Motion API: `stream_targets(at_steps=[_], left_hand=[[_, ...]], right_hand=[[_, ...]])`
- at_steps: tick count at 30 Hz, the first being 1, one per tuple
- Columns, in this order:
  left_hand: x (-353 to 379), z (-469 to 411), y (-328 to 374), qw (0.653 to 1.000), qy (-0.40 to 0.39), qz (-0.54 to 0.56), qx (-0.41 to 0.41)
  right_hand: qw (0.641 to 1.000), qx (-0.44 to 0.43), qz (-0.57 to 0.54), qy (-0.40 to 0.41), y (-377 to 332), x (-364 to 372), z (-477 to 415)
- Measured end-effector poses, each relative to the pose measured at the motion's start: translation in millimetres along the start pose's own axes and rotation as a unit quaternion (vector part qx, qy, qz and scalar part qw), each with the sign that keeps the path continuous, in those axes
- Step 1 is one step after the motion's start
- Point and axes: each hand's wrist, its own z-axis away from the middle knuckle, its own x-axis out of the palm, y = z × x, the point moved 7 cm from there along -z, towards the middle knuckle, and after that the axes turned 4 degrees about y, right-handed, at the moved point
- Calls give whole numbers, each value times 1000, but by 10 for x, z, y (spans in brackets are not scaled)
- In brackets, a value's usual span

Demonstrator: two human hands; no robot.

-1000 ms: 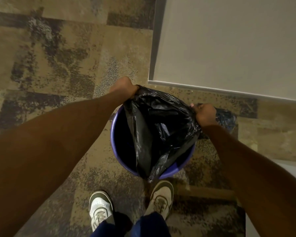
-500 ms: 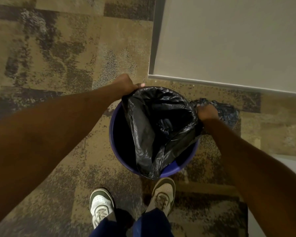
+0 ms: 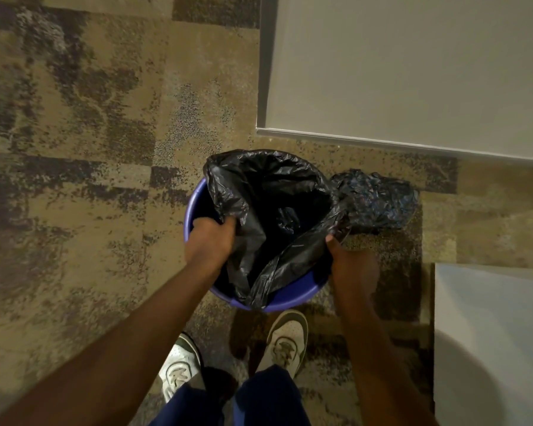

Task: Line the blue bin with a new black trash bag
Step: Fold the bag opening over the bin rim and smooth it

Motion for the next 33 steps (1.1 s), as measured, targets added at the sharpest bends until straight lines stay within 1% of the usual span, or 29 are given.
stream_targets(at_steps=[1,2,3,4,5,7,8,9,11,12,13,16,17,20,22,23,26,30,33], left_hand=[[87,-3,-55,991,-46,116,-59],[183,6,-73,965,-89,226,-103],[255,12,-51,933,-128,309,-132],[301,21,-42,909,-158,356,-146],[332,30,-55,895,-181,378,-155],[352,57,-98,879,-213,396,-157],[351,81,-159,877,-217,401,-152],[318,84,-237,882,-210,399,-137],[176,86,-420,914,-171,358,-85],[84,79,-517,925,-145,347,-61],[12,75,-610,927,-126,349,-47],[-82,70,-815,917,-116,380,-40],[-74,71,-861,913,-125,386,-40],[-75,42,-966,885,-168,433,-45],[-91,-7,-1037,876,-192,439,-44],[-102,-19,-1070,878,-200,433,-40],[-73,-22,-1125,884,-216,414,-30],[-31,-61,-1200,877,-219,424,-49],[17,-87,-1236,874,-219,429,-58]], right_hand=[[1000,-8,8,3,-29,10,14],[1000,-16,18,-1,-56,40,28],[999,-23,24,-11,-96,84,31],[999,-19,23,-24,-87,121,39],[999,-9,10,-30,-70,134,51],[998,12,-56,-25,-25,96,69],[995,22,-96,-14,26,48,93],[991,34,-128,-10,82,16,122],[978,72,-196,-15,260,4,188],[970,89,-226,-28,338,37,227],[964,107,-241,-34,430,52,250],[955,149,-255,-36,676,52,257],[949,163,-268,-46,727,55,255],[941,165,-284,-87,819,141,261],[928,178,-309,-106,871,193,267],[931,168,-301,-123,904,216,241],[947,125,-226,-190,981,229,162],[919,103,-262,-278,1093,275,203],[912,85,-256,-310,1151,298,231]])
